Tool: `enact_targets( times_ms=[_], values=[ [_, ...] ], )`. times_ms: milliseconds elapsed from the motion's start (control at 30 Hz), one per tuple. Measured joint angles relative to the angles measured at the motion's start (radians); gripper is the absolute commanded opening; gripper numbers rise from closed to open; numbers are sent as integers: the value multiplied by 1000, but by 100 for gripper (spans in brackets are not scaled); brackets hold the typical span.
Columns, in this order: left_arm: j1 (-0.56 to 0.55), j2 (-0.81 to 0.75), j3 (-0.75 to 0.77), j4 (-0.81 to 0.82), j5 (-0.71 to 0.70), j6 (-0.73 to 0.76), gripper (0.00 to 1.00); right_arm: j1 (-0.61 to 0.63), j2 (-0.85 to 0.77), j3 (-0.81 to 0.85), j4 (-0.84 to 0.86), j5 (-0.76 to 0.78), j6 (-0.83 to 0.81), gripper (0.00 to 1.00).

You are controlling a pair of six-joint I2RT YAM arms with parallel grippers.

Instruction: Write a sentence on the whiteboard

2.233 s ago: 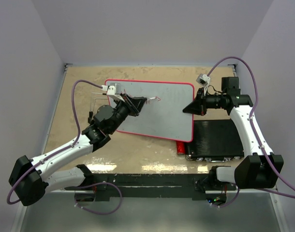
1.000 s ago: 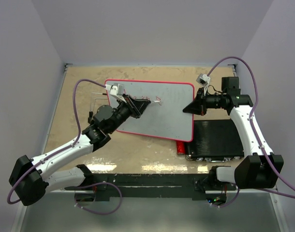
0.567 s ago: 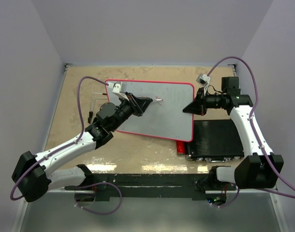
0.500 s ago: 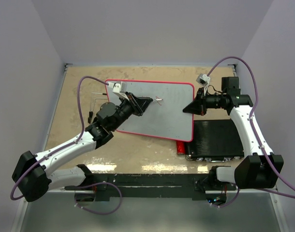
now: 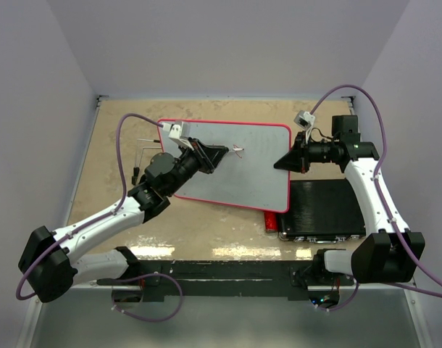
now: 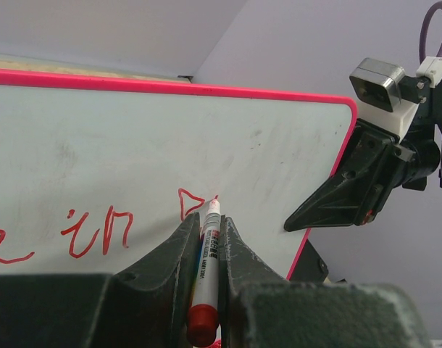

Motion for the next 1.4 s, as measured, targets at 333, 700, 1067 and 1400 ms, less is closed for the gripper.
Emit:
enact_targets(
  times_ms=[333, 700, 1067, 1400],
  values=[
    [0, -5, -6, -20, 6, -1, 0, 0, 0, 0, 0, 0, 0, 0],
    [0, -6, -20, -43, 28, -3, 0, 0, 0, 0, 0, 1, 0, 0],
    [0, 5, -10, -48, 40, -2, 0, 0, 0, 0, 0, 3, 1, 0],
    [0, 54, 80, -53, 58, 2, 0, -1, 0, 0, 1, 3, 3, 0]
  ],
)
